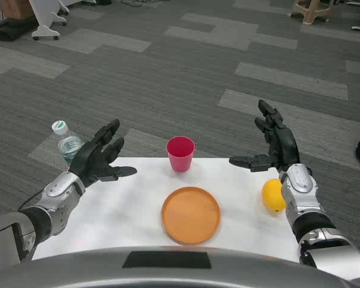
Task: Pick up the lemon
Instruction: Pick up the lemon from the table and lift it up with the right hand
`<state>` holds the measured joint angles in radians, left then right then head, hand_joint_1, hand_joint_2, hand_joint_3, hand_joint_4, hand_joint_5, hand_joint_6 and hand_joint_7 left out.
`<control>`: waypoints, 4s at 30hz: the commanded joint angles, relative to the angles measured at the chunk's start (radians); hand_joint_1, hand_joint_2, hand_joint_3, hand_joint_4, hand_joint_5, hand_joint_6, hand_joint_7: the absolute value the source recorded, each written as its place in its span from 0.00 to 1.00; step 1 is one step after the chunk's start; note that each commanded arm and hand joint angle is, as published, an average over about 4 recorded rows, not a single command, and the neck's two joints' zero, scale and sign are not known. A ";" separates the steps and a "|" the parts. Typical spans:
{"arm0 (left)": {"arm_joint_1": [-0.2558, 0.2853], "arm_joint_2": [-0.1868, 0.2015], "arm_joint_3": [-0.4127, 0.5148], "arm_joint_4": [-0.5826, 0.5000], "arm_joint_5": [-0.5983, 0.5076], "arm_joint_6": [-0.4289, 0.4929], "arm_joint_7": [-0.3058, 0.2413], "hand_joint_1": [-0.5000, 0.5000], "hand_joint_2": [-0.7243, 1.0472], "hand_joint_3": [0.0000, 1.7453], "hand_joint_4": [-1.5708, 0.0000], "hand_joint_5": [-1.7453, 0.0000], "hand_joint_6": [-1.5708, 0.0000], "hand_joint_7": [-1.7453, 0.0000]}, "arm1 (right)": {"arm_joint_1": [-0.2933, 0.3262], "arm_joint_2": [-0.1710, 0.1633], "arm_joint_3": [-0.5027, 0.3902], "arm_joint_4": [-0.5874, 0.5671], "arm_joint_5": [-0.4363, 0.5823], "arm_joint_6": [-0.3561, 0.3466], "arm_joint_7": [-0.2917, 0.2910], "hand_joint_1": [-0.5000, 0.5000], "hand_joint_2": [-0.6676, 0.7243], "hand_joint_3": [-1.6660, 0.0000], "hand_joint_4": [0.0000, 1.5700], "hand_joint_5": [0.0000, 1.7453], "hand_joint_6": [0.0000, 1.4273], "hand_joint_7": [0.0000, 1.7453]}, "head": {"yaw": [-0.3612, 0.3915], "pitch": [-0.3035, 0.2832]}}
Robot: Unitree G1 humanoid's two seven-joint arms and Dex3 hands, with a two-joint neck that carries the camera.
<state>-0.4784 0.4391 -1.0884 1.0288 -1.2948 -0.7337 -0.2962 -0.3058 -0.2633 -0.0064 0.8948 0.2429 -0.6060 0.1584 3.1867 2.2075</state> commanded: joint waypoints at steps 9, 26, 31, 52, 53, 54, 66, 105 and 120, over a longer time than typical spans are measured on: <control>0.032 -0.080 0.101 0.126 -0.053 -0.009 0.034 1.00 0.85 0.05 1.00 1.00 1.00 1.00 | 0.024 -0.030 0.132 0.162 0.016 0.009 0.006 0.38 0.59 0.90 0.00 0.22 0.00 0.00 | -0.015 0.004; 0.032 -0.079 0.100 0.126 -0.052 -0.009 0.034 1.00 0.85 0.05 1.00 1.00 1.00 1.00 | 0.063 -0.037 0.046 0.077 0.015 -0.003 0.013 0.38 0.55 0.90 0.00 0.22 0.00 0.00 | -0.480 -0.074; 0.032 -0.079 0.098 0.127 -0.052 -0.009 0.035 1.00 0.85 0.05 1.00 1.00 1.00 1.00 | 0.099 -0.042 -0.004 0.029 0.015 -0.008 0.016 0.38 0.57 0.90 0.00 0.22 0.00 0.00 | -0.533 -0.085; 0.024 -0.077 0.092 0.134 -0.052 -0.008 0.035 1.00 0.85 0.05 1.00 1.00 1.00 1.00 | 0.230 -0.040 -0.172 0.033 0.035 -0.046 0.018 0.81 0.95 1.00 0.00 0.19 0.00 0.00 | -0.579 -0.087; 0.023 -0.077 0.091 0.134 -0.052 -0.008 0.035 1.00 0.85 0.05 1.00 1.00 1.00 1.00 | 0.230 -0.039 -0.175 0.043 0.035 -0.046 0.019 0.81 0.95 1.00 0.00 0.19 0.00 0.00 | -0.579 -0.089; 0.023 -0.077 0.091 0.134 -0.052 -0.008 0.035 1.00 0.85 0.05 1.00 1.00 1.00 1.00 | 0.231 -0.038 -0.178 0.053 0.035 -0.046 0.020 0.81 0.95 1.00 0.00 0.19 0.00 0.00 | -0.580 -0.090; 0.023 -0.079 0.087 0.134 -0.052 -0.007 0.034 1.00 0.80 0.05 1.00 1.00 1.00 1.00 | 0.216 -0.041 -0.182 0.203 0.034 -0.044 0.023 0.83 0.95 1.00 0.00 0.22 0.00 0.00 | -0.589 -0.092; 0.024 -0.074 0.099 0.117 -0.049 -0.009 0.034 1.00 0.80 0.05 1.00 1.00 1.00 1.00 | 0.034 -0.029 -0.093 0.436 -0.185 -0.043 -0.116 0.58 0.55 0.96 0.00 0.36 0.00 0.00 | -0.597 -0.090; 0.029 -0.069 0.111 0.093 -0.048 -0.019 0.032 1.00 0.80 0.05 1.00 1.00 1.00 1.00 | 0.023 -0.043 -0.077 0.494 -0.198 -0.041 -0.161 0.52 0.26 0.86 0.00 0.56 0.00 0.00 | -0.599 -0.096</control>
<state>-0.4404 0.3594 -0.9875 1.1266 -1.3442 -0.7415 -0.2639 -0.2641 -0.2962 -0.0834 1.3803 0.0432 -0.6518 0.0036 2.5883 2.1121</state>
